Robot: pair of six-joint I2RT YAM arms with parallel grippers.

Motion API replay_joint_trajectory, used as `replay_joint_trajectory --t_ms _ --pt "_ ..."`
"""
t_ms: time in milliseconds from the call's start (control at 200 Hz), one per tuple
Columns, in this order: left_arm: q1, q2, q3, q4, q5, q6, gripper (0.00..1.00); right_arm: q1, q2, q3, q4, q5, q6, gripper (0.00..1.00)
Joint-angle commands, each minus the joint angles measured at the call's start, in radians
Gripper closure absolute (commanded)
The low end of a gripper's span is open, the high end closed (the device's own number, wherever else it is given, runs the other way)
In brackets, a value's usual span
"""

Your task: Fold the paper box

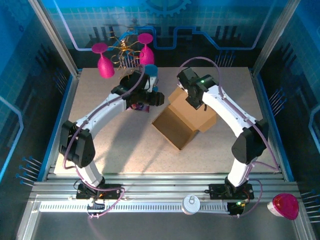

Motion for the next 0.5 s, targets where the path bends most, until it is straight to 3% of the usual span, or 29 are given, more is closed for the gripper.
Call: replay_joint_trajectory --t_ms 0,215,495 --pt "0.007 -0.049 -0.06 0.285 0.125 0.252 0.44 0.042 -0.001 0.011 0.052 0.07 -0.093 1.0" --pt "0.008 -0.037 -0.075 0.315 0.15 0.426 0.41 0.113 -0.078 -0.116 0.245 0.116 -0.283 1.0" --pt "0.014 -0.027 -0.097 0.327 0.252 0.472 0.42 0.12 -0.084 -0.129 0.279 0.105 -0.302 1.0"
